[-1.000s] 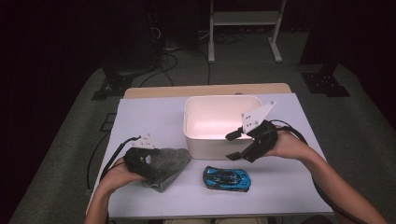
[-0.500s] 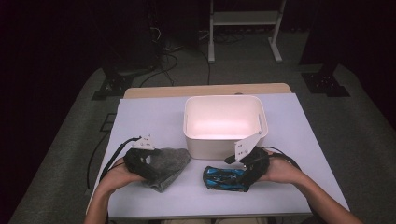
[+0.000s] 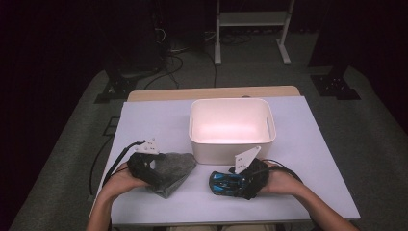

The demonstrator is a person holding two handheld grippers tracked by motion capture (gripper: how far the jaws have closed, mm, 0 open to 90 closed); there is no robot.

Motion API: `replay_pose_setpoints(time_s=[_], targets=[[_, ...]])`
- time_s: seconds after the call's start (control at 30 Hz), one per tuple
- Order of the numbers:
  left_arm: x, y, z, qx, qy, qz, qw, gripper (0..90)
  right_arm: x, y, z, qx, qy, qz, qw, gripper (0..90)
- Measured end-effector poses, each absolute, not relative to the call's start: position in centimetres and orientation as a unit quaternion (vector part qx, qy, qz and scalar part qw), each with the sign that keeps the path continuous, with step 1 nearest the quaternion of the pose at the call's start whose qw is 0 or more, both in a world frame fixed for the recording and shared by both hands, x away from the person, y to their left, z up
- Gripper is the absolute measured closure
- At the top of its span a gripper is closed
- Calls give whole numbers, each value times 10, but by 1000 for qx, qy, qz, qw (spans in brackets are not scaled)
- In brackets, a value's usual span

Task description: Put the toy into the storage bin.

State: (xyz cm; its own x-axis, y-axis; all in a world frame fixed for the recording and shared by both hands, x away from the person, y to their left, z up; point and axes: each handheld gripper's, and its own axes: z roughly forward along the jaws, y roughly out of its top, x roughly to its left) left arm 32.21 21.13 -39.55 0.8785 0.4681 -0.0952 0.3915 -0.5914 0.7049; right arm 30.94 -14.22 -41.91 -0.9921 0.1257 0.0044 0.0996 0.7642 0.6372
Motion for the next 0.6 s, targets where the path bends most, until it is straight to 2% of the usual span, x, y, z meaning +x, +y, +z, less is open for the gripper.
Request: replay_pose_setpoints(time_s=[0.43,0.6], targets=[[321,214,-393,889,247,54,382,90,310,-140,-431,55,941,331,43,208],[321,215,-393,889,246,54,382,90,311,-141,-434,57,943,327,38,208]])
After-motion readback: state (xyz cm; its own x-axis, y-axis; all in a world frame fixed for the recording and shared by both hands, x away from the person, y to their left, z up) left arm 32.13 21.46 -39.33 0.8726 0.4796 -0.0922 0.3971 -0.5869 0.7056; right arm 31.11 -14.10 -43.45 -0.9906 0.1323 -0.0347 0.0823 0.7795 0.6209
